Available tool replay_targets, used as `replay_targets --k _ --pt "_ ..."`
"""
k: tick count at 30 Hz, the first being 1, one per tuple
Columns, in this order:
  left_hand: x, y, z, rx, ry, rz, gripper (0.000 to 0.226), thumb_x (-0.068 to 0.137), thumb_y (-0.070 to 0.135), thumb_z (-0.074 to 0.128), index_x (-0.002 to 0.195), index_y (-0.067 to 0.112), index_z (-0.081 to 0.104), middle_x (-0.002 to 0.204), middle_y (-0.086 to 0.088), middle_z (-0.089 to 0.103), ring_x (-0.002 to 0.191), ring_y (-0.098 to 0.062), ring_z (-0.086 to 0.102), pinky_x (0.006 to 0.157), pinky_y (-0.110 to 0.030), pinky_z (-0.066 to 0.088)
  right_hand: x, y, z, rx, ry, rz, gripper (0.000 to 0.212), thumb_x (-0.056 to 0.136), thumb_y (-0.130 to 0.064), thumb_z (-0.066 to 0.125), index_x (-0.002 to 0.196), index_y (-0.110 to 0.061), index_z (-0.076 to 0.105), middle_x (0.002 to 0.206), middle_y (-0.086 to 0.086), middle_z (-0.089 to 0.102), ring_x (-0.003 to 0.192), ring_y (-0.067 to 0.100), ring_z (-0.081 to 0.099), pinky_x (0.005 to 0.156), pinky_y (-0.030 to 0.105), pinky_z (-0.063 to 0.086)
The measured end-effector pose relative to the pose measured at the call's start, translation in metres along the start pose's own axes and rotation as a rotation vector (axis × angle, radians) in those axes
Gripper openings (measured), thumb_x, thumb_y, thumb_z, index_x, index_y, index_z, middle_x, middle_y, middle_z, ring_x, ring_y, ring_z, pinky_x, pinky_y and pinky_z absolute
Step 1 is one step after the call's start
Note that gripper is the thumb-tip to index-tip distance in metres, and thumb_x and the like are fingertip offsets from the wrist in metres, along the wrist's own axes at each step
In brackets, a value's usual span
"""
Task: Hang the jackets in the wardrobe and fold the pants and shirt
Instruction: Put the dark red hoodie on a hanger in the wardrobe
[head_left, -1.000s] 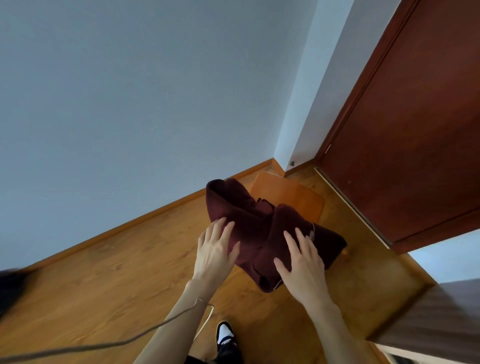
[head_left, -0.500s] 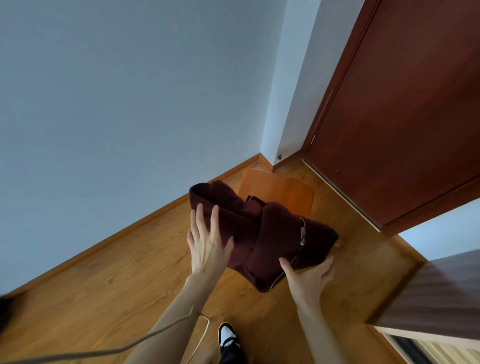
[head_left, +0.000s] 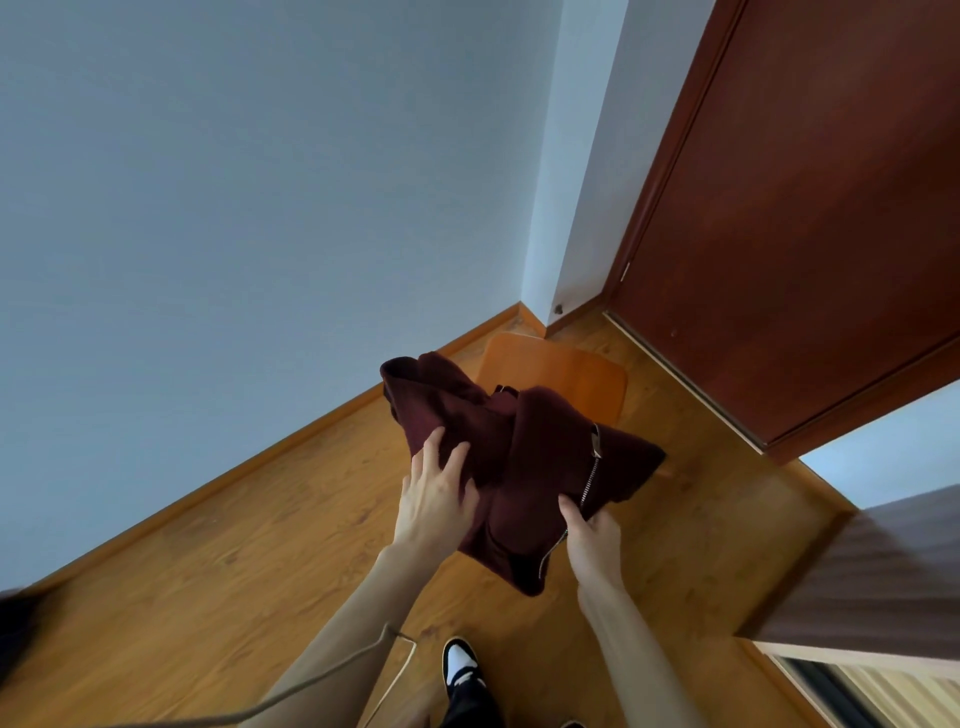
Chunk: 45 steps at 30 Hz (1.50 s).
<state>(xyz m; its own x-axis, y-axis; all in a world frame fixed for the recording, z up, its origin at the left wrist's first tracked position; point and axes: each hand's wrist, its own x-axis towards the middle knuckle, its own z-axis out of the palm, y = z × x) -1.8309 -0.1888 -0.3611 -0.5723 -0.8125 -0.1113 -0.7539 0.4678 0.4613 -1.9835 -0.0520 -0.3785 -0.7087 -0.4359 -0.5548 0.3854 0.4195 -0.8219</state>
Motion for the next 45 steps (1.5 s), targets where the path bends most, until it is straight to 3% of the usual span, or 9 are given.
replay_targets --k 3,7,15,21,25,31,37,41,45 --pt "-0.002 0.018 -0.008 -0.015 0.068 0.043 0.050 0.108 0.034 0.047 0.155 0.019 0.044 0.162 -0.004 0.037 0.148 -0.027 0.037 0.121 -0.047 0.036 -0.015 -0.019 -0.007 0.047 -0.016 -0.093 0.036 0.101 -0.027 0.065 0.136 -0.016 0.065 0.119 -0.001 0.073 0.110 0.018 0.069 0.090 0.032 0.056" --pt "0.001 0.052 -0.028 -0.087 0.126 0.133 0.051 0.110 0.045 0.040 0.155 0.022 0.042 0.153 0.004 0.049 0.143 -0.018 0.042 0.123 -0.041 0.031 -0.028 -0.065 -0.025 0.159 -0.082 -0.197 0.018 0.101 -0.029 0.065 0.117 -0.030 0.073 0.108 -0.007 0.079 0.100 0.012 0.075 0.076 0.023 0.060" --pt "0.008 0.128 -0.091 -0.319 0.090 0.347 0.051 0.110 0.054 0.032 0.138 0.026 0.063 0.136 0.013 0.062 0.130 -0.007 0.051 0.116 -0.045 0.040 -0.054 -0.201 -0.067 0.396 -0.088 -0.498 0.029 0.092 -0.042 0.071 0.117 -0.029 0.078 0.115 0.002 0.079 0.103 0.024 0.077 0.078 0.036 0.064" --pt "-0.001 0.205 -0.128 -0.403 0.184 0.556 0.076 0.094 0.076 0.050 0.157 0.039 0.030 0.147 0.017 0.048 0.131 -0.005 0.048 0.113 -0.036 0.043 -0.084 -0.263 -0.096 0.490 0.000 -0.643 0.025 0.089 -0.043 0.072 0.111 -0.033 0.080 0.112 0.001 0.079 0.103 0.026 0.077 0.087 0.048 0.063" --pt "-0.009 0.256 -0.131 -0.160 0.316 0.704 0.106 0.082 0.061 0.073 0.165 0.032 0.013 0.163 0.004 0.031 0.148 -0.020 0.034 0.121 -0.043 0.032 -0.101 -0.286 -0.125 0.563 0.064 -0.667 0.016 0.094 -0.035 0.071 0.104 -0.030 0.082 0.109 0.002 0.080 0.100 0.026 0.077 0.085 0.047 0.064" --pt "-0.019 0.308 -0.122 -0.136 0.504 0.545 0.078 0.089 0.011 0.073 0.156 0.021 0.035 0.154 -0.010 0.044 0.138 -0.032 0.046 0.113 -0.053 0.048 -0.126 -0.316 -0.185 0.658 0.131 -0.692 0.012 0.097 -0.024 0.071 0.102 -0.022 0.083 0.108 0.005 0.080 0.098 0.025 0.078 0.079 0.038 0.064" --pt "-0.020 0.333 -0.118 -0.383 0.377 0.602 0.022 0.110 0.022 0.049 0.129 0.020 0.060 0.118 0.004 0.066 0.105 -0.015 0.065 0.096 -0.037 0.061 -0.144 -0.334 -0.240 0.705 0.245 -0.732 0.009 0.098 -0.019 0.071 0.099 -0.015 0.079 0.099 0.002 0.081 0.094 0.020 0.079 0.078 0.029 0.062" --pt "-0.018 0.357 -0.123 -0.555 0.421 0.638 0.014 0.110 0.023 0.048 0.113 0.027 0.061 0.104 0.016 0.062 0.097 -0.004 0.060 0.087 -0.016 0.053 -0.153 -0.339 -0.274 0.647 0.320 -0.743 0.013 0.095 -0.022 0.075 0.085 -0.013 0.077 0.096 0.007 0.080 0.095 0.024 0.078 0.089 0.039 0.062" --pt "-0.008 0.388 -0.147 -0.612 0.553 0.700 0.014 0.109 0.020 0.048 0.110 0.028 0.060 0.103 0.020 0.056 0.100 -0.001 0.053 0.084 -0.008 0.040 -0.156 -0.338 -0.308 0.674 0.348 -0.682 0.018 0.093 -0.021 0.077 0.079 -0.011 0.072 0.089 0.009 0.080 0.088 0.025 0.079 0.080 0.036 0.064"
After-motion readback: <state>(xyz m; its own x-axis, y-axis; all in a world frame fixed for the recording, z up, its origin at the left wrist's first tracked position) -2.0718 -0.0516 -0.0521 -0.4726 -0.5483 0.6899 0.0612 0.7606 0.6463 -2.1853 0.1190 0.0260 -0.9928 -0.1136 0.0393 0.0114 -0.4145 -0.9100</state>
